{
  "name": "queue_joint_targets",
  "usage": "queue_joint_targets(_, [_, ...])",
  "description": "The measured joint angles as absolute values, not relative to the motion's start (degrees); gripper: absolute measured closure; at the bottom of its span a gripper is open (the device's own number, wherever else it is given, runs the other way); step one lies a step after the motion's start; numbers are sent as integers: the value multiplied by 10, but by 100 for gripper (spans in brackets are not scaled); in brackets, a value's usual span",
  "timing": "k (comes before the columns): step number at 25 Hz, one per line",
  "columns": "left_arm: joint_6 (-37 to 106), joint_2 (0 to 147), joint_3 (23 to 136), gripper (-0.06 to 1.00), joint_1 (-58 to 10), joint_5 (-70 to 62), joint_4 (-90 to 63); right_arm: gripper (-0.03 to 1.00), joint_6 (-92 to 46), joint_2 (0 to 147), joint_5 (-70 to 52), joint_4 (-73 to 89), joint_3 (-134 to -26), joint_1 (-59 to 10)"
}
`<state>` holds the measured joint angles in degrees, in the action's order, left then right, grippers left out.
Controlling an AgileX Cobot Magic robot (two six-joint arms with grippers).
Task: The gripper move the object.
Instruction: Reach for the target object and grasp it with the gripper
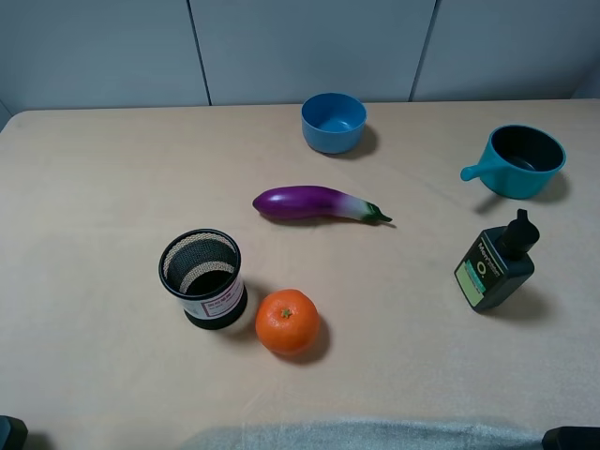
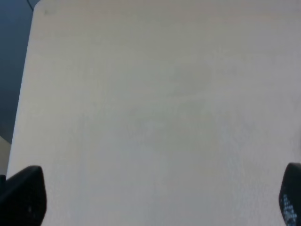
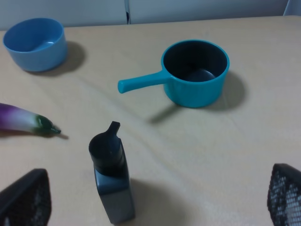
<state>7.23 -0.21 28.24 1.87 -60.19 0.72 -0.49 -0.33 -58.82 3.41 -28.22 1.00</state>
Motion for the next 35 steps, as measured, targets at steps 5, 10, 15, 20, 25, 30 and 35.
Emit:
queue_joint_targets(5, [72, -2, 282, -5, 19, -602, 7, 28, -5, -3, -588, 34, -282, 10])
queue_joint_targets(10, [72, -2, 282, -5, 19, -602, 7, 28, -5, -3, -588, 34, -282, 10])
queue_joint_targets(15, [72, -2, 282, -5, 19, -602, 7, 28, -5, -3, -588, 34, -282, 10])
queue_joint_targets(20, [72, -2, 282, -5, 19, -602, 7, 28, -5, -3, -588, 34, -282, 10])
queue_joint_targets(25, [72, -2, 282, -5, 19, -602, 7, 28, -5, -3, -588, 34, -282, 10])
queue_joint_targets(30, [72, -2, 282, -5, 19, -602, 7, 28, -5, 4, -588, 34, -282, 10])
queue_joint_targets(35, [74, -2, 282, -5, 19, -602, 7, 28, -5, 73, -588, 35, -283, 10])
